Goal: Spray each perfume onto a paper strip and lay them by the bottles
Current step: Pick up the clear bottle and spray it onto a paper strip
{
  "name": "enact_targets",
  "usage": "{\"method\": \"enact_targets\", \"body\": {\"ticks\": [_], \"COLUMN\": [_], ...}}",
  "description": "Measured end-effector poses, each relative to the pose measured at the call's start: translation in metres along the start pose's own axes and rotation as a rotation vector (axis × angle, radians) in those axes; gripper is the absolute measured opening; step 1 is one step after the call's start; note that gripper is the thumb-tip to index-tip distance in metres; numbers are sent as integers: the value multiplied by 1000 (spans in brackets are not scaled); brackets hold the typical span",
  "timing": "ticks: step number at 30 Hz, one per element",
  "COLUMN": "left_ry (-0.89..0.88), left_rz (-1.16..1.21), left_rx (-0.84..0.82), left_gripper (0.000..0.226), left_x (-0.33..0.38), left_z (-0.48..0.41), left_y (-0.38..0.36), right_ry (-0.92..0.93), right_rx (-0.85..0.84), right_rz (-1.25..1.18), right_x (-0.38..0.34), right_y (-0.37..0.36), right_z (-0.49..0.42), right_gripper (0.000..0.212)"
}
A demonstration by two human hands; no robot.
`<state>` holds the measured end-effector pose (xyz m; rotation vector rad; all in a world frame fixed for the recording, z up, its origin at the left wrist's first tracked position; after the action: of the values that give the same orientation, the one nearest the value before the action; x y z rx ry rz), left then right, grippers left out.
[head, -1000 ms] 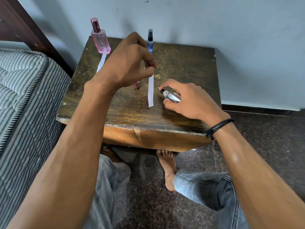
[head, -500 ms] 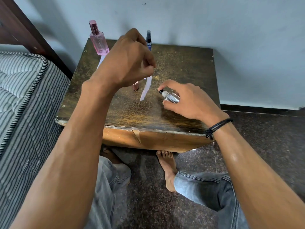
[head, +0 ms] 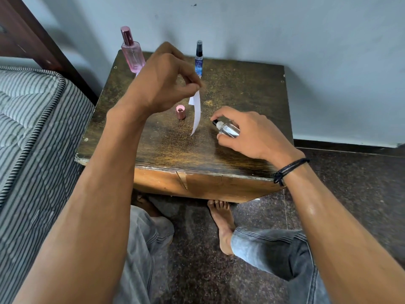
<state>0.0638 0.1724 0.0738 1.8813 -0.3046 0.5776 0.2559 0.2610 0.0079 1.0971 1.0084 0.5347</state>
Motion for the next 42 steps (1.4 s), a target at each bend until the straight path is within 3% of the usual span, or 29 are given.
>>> {"method": "enact_targets", "body": {"ticks": [6, 15, 37, 42], "left_ry": [81, 134, 49, 40], "left_rz": [117, 315, 55, 10], "left_rx": [49, -14, -125, -168], "left_gripper": [17, 14, 15, 15], "left_x": [-14, -14, -29, -24], "left_z": [2, 0, -3, -2], "left_y": [11, 10, -35, -40], "right_ry": [0, -8, 3, -11], "right_rx": [-9, -9, 17, 52], "right_rz": [-2, -9, -5, -116], "right_x": [1, 3, 5, 7], "right_y": [0, 0, 1, 4], "right_z": [0, 0, 0, -1], "right_gripper": [40, 40, 40, 40]}}
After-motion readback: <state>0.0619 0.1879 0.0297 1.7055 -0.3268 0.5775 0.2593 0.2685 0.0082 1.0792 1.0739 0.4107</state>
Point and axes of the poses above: each hand's wrist, its own z-axis away from the middle knuckle, its own y-axis out of the back of the hand, x = y × z, the point moved 3 cm from there along -z, towards the middle knuckle, and after that the axes turned 5 degrees about z, right-handed, at the moved point
